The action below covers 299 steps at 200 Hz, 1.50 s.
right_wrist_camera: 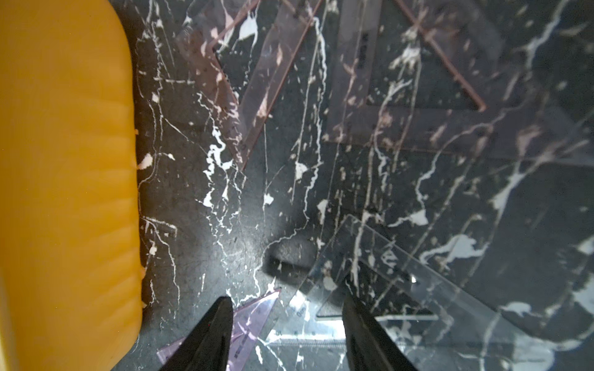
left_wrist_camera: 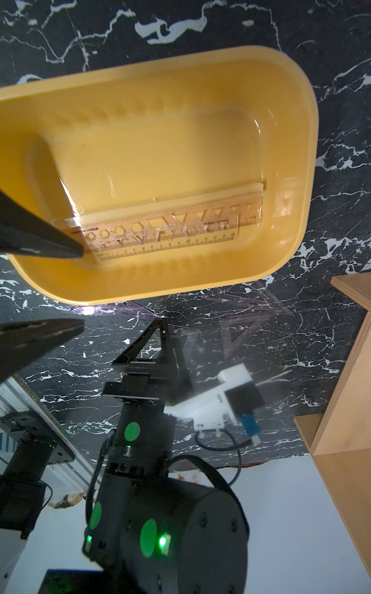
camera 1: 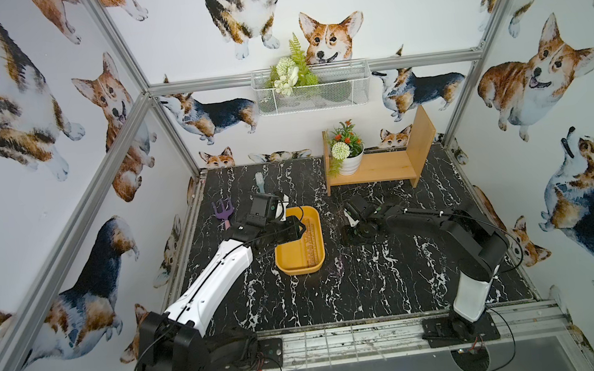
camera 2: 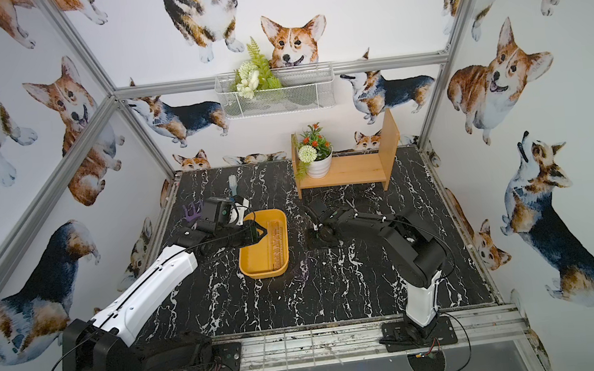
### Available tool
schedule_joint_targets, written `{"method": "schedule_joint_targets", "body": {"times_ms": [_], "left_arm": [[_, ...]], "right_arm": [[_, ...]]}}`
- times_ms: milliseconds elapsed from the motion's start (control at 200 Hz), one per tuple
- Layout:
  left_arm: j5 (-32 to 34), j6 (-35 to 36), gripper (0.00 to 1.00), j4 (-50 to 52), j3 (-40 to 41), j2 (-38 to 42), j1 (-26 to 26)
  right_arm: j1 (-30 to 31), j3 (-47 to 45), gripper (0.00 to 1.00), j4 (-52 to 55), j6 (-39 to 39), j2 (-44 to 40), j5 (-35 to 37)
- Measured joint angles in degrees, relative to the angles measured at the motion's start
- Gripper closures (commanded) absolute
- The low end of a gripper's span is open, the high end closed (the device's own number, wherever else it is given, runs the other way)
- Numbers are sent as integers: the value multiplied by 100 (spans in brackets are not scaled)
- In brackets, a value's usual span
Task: Put the scattered rulers into the storage box
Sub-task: Move the ruler to the center of the board.
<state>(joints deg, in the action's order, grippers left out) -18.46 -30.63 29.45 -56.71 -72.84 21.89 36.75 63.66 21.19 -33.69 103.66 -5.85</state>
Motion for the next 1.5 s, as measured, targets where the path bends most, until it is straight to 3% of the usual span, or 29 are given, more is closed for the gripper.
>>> {"method": "schedule_joint_targets", "body": {"times_ms": [961, 1496], "left_arm": [[-105, -79, 62, -55, -74, -83, 76], [7, -269, 62, -195, -142, -236, 592]], "right_arm": [[63, -737, 41, -162, -26, -531, 136], [31, -1456, 41, 15, -50, -1228, 286]]}}
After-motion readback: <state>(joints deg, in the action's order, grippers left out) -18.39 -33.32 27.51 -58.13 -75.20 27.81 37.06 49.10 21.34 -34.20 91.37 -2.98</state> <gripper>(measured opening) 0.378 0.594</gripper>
